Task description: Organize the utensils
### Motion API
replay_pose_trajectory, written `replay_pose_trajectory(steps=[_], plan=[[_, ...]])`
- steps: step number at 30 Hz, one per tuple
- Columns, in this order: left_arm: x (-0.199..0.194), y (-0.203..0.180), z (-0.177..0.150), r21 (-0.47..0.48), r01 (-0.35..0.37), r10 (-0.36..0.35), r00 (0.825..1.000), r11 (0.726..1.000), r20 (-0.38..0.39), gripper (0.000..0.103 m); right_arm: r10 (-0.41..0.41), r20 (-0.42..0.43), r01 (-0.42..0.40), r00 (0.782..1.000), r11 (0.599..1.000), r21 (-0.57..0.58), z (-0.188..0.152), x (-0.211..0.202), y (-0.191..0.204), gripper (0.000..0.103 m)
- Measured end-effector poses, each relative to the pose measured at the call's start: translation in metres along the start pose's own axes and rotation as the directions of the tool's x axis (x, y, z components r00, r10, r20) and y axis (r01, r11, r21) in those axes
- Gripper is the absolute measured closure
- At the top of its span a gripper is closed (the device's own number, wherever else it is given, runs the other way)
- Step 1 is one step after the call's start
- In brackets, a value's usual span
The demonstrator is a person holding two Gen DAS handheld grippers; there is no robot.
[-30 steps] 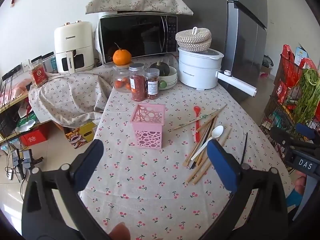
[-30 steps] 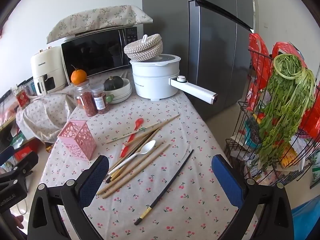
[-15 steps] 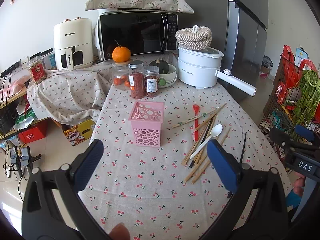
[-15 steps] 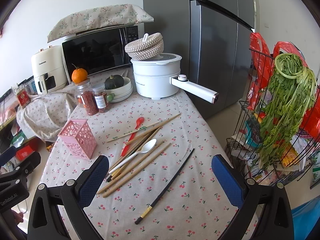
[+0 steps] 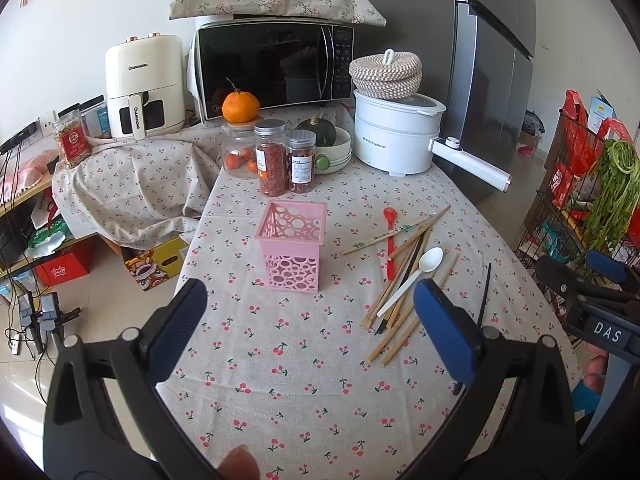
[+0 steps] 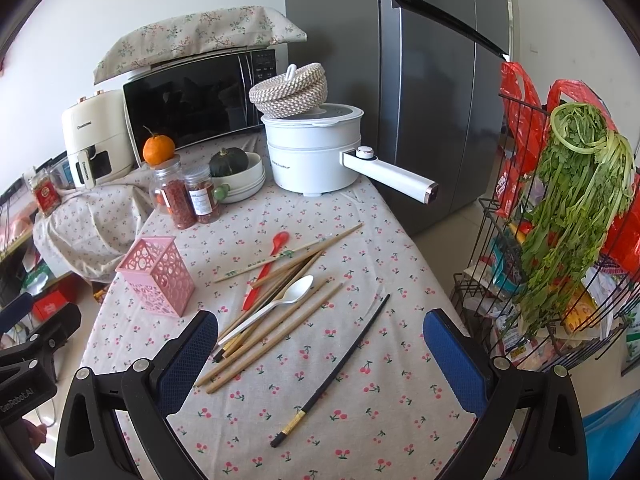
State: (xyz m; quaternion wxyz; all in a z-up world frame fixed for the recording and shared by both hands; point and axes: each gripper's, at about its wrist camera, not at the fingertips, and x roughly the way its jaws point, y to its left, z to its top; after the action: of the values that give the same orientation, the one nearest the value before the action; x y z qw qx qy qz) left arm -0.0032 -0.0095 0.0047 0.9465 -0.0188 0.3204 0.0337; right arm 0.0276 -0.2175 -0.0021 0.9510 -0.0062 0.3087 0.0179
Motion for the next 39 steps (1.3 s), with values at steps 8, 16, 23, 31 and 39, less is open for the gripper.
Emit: replay_pose_trajectory(steps=[8, 16, 23, 31, 39], plan=[[-0.0005, -0.0002, -0.0007, 0.0, 0.0, 0.0, 1.0, 1.0, 0.002, 0.001, 0.0, -0.001, 0.0, 1.0, 1.0, 0.0, -0.0009, 0.0005, 0.0007, 0.0], [-0.0014, -0.0002, -0.0013, -0.001, 0.002, -0.002, 1.0, 1.0, 0.002, 0.001, 0.003, -0.004, -0.003, 1.0, 1.0, 0.0, -0.0003, 0.0009, 0.0006, 0.0], [-0.0016, -0.0003, -0.0009, 0.001, 0.001, -0.001, 1.0, 1.0, 0.002, 0.001, 0.004, -0.007, -0.004, 1.0, 1.0, 0.001, -0.003, 0.0015, 0.0013, 0.0], [-0.0018, -0.0009, -0.001, 0.001, 0.002, -0.002, 1.0, 1.0, 0.001, 0.001, 0.006, -0.009, -0.006, 1.0, 1.0, 0.002, -0.0027, 0.002, 0.0014, 0.0], [-0.0016, -0.0002, -0.0002, 0.0, 0.002, -0.002, 1.0, 1.0, -0.001, 0.001, 0.007, -0.018, -0.007, 1.0, 1.0, 0.006, -0.003, 0.0021, 0.0007, 0.0]])
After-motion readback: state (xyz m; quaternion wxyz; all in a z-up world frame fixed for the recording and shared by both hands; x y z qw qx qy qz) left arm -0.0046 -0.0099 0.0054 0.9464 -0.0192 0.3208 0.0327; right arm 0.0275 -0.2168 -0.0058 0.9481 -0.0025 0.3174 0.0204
